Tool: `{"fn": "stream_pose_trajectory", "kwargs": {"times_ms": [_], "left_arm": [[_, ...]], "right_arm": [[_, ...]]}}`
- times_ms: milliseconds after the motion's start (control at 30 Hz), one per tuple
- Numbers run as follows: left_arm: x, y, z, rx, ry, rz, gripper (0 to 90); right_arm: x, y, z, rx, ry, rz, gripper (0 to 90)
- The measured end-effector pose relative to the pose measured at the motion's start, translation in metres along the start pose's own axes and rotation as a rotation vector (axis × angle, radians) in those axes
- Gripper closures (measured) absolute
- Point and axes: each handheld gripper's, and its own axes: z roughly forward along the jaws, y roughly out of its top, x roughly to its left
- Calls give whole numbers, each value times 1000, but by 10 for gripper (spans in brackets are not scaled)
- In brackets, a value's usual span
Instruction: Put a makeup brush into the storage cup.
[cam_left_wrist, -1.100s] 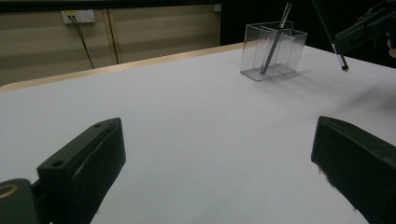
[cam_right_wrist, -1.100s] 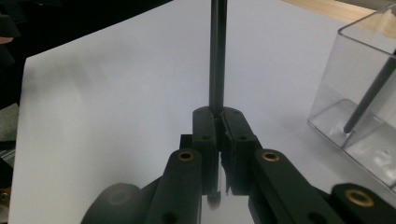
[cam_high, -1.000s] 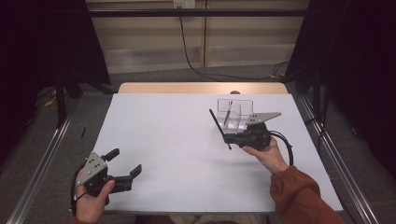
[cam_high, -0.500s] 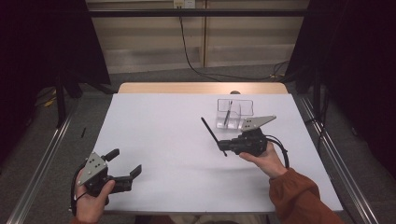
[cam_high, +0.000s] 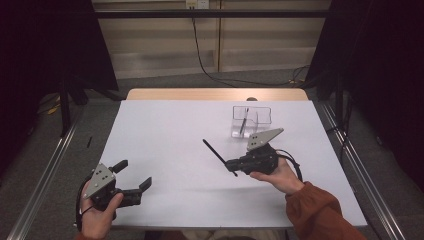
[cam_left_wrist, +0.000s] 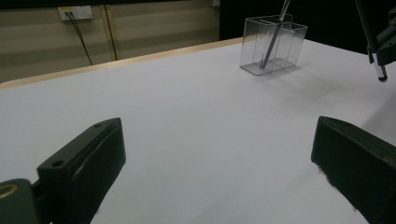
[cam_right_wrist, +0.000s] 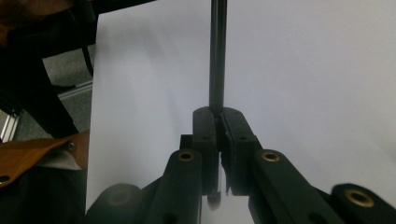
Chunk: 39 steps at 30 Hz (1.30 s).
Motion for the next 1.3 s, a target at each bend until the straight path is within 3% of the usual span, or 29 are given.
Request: {"fn": "stream_pose_trajectory", "kwargs": {"times_ms": [233,367,533,867,1033,1300], "left_arm": [[1,0,0,16,-3,11,31],[1,1,0,20,-5,16,31],[0,1,0,23,-6,16,31],[0,2,3,51,-45,12,31],[1,3,3,58,-51,19,31],[-1,7,6,85,-71,40,31]], "right_arm": [[5,6,3,61,17,-45,845],[11,12,8,157,39,-84,845],[11,14,13,215,48,-90,845],[15,23,24,358,53,-161,845],[17,31,26,446,61,-172,844],[14,35,26,509,49,-205,844]]}}
